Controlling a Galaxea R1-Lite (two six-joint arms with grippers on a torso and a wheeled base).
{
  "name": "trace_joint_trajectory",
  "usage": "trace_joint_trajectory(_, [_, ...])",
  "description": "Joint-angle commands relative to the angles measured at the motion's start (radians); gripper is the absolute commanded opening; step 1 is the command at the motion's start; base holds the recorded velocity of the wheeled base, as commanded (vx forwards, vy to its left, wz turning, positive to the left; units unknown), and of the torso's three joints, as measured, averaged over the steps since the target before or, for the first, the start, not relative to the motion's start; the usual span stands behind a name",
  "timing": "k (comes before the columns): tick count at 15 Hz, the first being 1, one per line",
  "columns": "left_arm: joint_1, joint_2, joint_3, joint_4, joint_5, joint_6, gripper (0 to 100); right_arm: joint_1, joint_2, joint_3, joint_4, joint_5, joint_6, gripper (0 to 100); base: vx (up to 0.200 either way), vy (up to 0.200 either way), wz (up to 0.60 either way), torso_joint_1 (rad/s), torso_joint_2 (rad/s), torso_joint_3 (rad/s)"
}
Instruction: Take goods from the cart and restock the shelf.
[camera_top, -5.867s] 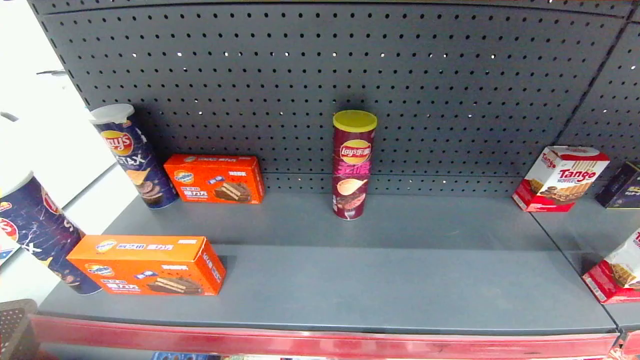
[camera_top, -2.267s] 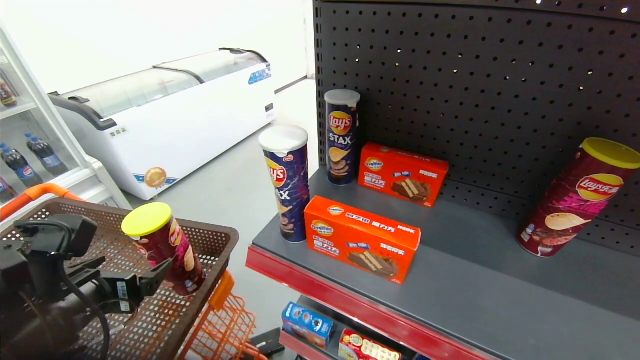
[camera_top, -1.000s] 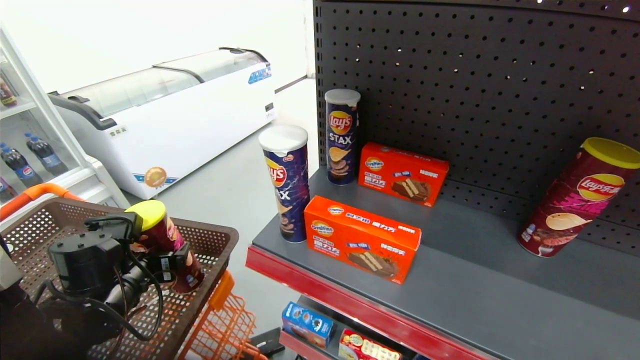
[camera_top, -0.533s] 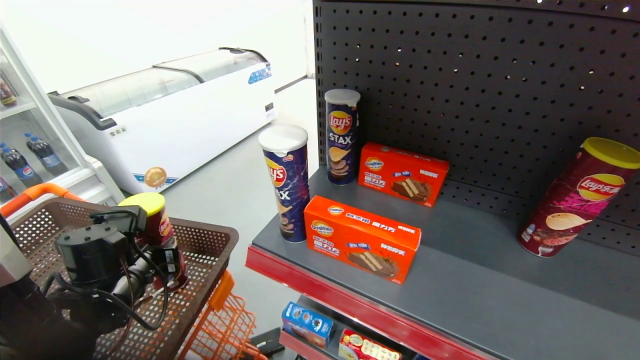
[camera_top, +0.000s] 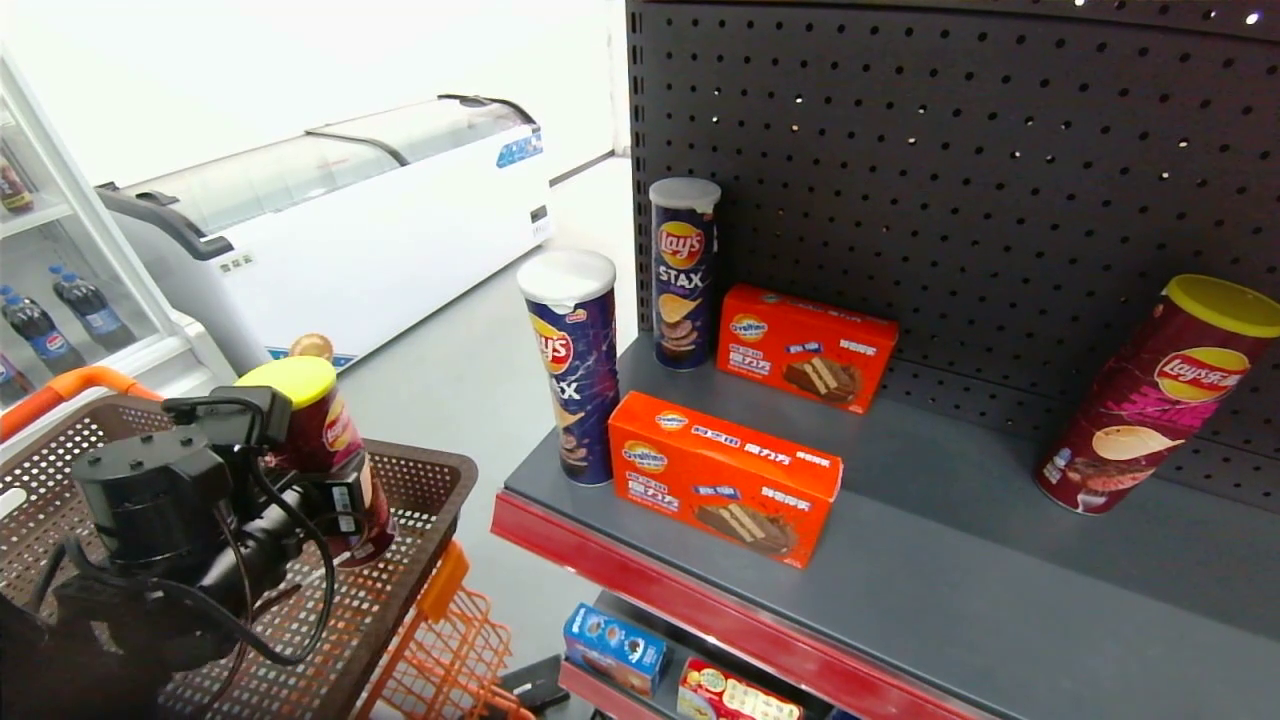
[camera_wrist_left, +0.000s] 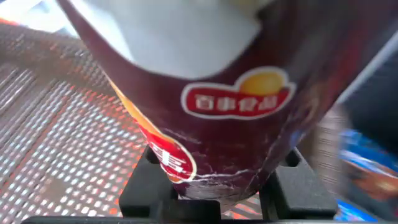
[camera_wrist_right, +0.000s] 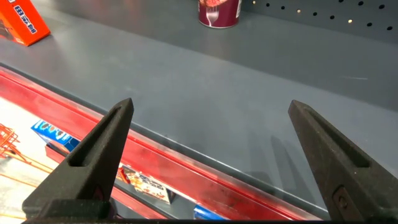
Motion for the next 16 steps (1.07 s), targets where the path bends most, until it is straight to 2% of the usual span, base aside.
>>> trace_joint_trajectory(1, [-0.074,-0.139,-0.002,0.061,-0.008,-0.002,0,0.0,0.0,0.0,0.0,0.0,0.0,100,0.0,0.0,0.0,0.0,0.0,0.0])
trace_joint_trajectory(3, [-0.133,-0.189,-0.005,0.107,-0.008,-0.002,0,0.0,0.0,0.0,0.0,0.0,0.0,100,0.0,0.0,0.0,0.0,0.0,0.0])
trace_joint_trajectory(7, [-0.205,-0.227,-0.011,0.084,-0.006,-0.002,0,0.0,0.0,0.0,0.0,0.0,0.0,100,0.0,0.0,0.0,0.0,0.0,0.0])
trace_joint_trajectory(9, [-0.28,-0.279,-0.008,0.094,-0.006,-0.002,0,0.0,0.0,0.0,0.0,0.0,0.0,100,0.0,0.0,0.0,0.0,0.0,0.0])
trace_joint_trajectory(10, [-0.298,-0.294,-0.002,0.094,-0.006,-0.002,0,0.0,0.0,0.0,0.0,0.0,0.0,100,0.0,0.0,0.0,0.0,0.0,0.0])
trace_joint_trajectory(12, [-0.326,-0.302,0.014,0.09,-0.036,0.007,0,0.0,0.0,0.0,0.0,0.0,0.0,100,0.0,0.0,0.0,0.0,0.0,0.0])
trace_joint_trajectory(14, [-0.397,-0.304,-0.003,0.08,-0.054,0.01,0,0.0,0.0,0.0,0.0,0.0,0.0,100,0.0,0.0,0.0,0.0,0.0,0.0])
trace_joint_trajectory(16, [-0.443,-0.31,-0.018,0.078,-0.057,0.008,0,0.0,0.0,0.0,0.0,0.0,0.0,100,0.0,0.0,0.0,0.0,0.0,0.0])
